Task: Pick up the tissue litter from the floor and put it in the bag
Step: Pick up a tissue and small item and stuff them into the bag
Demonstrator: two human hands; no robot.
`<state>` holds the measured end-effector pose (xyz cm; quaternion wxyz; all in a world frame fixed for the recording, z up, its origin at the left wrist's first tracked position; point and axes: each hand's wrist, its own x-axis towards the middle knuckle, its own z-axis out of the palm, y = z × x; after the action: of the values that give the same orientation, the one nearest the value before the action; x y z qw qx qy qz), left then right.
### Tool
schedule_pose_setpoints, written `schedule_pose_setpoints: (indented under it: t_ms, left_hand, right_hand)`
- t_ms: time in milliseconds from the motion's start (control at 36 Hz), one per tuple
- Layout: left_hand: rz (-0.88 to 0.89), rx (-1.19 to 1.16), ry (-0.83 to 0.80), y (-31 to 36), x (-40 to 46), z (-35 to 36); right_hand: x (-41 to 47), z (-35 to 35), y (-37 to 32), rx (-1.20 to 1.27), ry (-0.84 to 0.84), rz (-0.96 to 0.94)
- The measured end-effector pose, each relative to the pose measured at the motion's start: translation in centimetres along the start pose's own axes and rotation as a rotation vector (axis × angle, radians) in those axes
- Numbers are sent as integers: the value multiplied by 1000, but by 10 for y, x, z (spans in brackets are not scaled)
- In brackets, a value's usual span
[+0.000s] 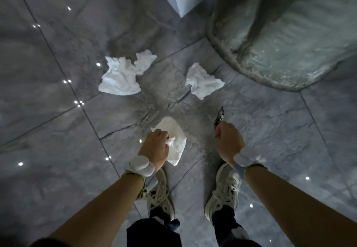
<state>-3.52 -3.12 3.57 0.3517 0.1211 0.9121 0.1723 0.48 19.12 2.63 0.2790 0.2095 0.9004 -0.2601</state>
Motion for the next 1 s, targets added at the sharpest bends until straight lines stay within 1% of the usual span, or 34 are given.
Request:
schedule_pose_setpoints:
  t_ms: [28,56,83,139,167,222,250,306,333,389,417,472,500,583,611,694,778,833,861,1000]
  left_hand:
    - [1,16,-20,1,-5,2]
    - [0,5,2,12,-12,-20]
    - [-9,6,-20,14,-17,-21]
    - [-3,13,4,33,-36,-66]
    - [-5,36,-11,35,-41,-67]
    - [6,33,15,51,-59,-110]
    - [1,39,13,51,-62,-111]
    - [3,36,36,68,-82,-150]
    - [-2,35,39,70,-85,-152]
    - [-15,26,70,85,-111,-197]
    - [-10,46,55,88,-115,-196]
    - [-3,77,59,100,-134,-234]
    - [9,89,59,103,-138,-232]
    - [8,79,94,118,-170,-277]
    - [17,80,97,118,-173,-276]
    - [30,47,128,128,-190,-308]
    - [55,47,119,134,-204,-320]
    - [79,53,120,139,-219,-342]
    - [91,66,125,139,-219,-341]
    - [117,35,175,144,-233,-385]
  right_hand:
    - [-5,1,0,-19,-19,-8]
    - [-13,-21,-15,-28,-3,-26]
    - [-17,-22,-19,-22,-20,-20]
    - [-36,-68,-48,25,4,-24]
    - [-40,-70,-52,47,-2,-22]
    - [-57,-112,-81,79,23,-49]
    - [-60,-112,-84,90,10,-55]
    - [-80,-149,-110,103,16,-70]
    - [-81,-151,-112,112,6,-69]
    - [-103,-193,-143,99,14,-102]
    - [-107,-195,-145,95,24,-107]
    - [-126,-232,-174,108,75,-121]
    - [-130,-232,-174,104,75,-125]
    - [-164,-275,-205,117,142,-148]
    - [-169,-276,-206,120,146,-166]
    - [-187,-304,-229,114,126,-211]
    - [-203,-310,-243,98,115,-223]
    - [-217,-325,-261,54,120,-226]
    - [-216,-325,-265,31,113,-236]
    - [-232,-351,-298,4,205,-274]
